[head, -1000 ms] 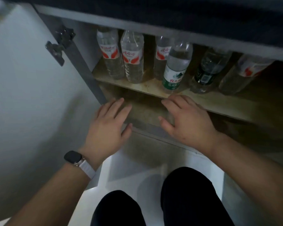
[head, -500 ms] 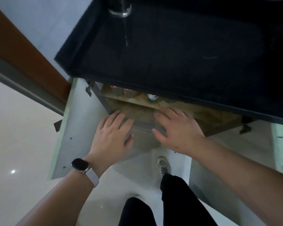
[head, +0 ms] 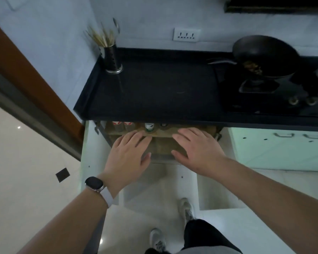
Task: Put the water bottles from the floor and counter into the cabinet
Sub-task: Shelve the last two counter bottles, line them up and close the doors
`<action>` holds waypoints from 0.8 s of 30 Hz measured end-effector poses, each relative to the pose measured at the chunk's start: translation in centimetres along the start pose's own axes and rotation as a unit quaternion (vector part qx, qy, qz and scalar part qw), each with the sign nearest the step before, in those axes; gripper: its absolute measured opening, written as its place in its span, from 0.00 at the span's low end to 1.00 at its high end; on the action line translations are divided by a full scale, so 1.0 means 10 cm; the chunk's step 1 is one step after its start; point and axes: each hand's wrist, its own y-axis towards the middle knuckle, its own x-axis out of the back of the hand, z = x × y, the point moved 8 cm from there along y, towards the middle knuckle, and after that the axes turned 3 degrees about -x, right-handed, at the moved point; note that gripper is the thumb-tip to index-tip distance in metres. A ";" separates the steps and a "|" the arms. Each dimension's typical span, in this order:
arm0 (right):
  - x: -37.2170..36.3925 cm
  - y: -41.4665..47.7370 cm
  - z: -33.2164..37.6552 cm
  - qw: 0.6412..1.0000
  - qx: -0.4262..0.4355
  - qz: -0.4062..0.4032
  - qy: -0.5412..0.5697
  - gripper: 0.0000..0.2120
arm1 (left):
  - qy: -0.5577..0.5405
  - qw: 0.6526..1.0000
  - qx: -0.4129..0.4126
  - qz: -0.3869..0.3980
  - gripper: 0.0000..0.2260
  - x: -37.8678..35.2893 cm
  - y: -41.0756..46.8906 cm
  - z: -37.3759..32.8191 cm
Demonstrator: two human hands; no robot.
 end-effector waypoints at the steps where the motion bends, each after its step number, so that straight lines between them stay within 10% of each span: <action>1: 0.06 -0.10 -0.08 1.000 -0.008 -0.006 -0.001 0.27 | -0.002 1.000 -0.009 -0.003 0.20 0.05 0.03 -0.10; 24: 0.45 -2.80 -3.86 0.964 -0.242 -0.106 0.037 0.29 | -0.025 0.974 -0.226 0.000 0.23 -0.08 1.77 -4.44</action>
